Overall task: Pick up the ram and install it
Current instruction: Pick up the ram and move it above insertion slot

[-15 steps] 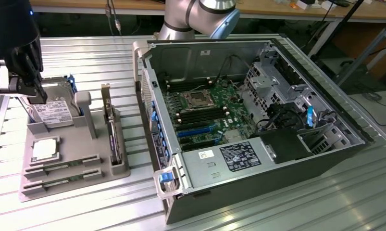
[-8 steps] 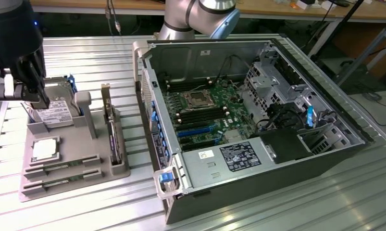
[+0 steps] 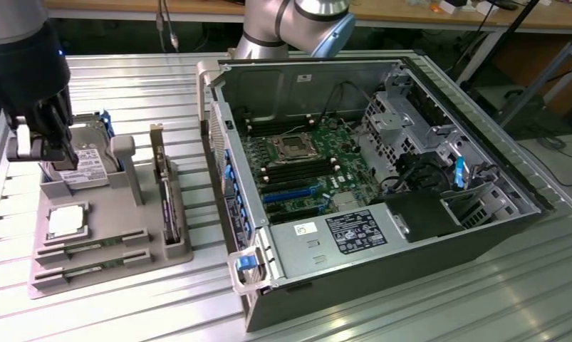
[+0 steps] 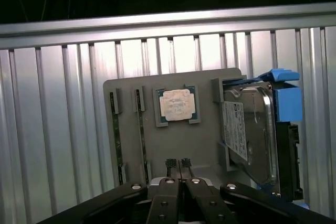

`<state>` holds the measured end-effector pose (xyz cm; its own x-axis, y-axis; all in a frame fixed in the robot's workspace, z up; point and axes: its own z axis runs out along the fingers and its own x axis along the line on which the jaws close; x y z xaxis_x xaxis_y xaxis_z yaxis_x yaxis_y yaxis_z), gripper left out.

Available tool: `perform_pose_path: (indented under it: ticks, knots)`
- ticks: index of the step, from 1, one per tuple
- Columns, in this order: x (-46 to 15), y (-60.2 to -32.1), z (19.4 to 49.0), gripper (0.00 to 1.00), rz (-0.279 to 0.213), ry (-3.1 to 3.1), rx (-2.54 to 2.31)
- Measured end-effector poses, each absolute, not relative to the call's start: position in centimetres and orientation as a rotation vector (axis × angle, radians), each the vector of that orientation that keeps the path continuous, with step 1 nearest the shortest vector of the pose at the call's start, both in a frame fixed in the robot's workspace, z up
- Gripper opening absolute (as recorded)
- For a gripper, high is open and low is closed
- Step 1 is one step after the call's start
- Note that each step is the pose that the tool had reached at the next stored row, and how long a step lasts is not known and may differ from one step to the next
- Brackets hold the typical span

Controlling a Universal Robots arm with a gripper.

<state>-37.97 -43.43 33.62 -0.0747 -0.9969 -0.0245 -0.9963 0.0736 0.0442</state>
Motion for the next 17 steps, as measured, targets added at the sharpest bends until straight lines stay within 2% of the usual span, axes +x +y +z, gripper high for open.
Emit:
perform_pose_path:
  ticks: [8,17]
  knots:
    - [-38.0,-43.5,31.9,0.11,-0.077,-2.267,2.156]
    - [-38.0,-45.2,30.6,0.11,-0.077,-2.263,2.158]
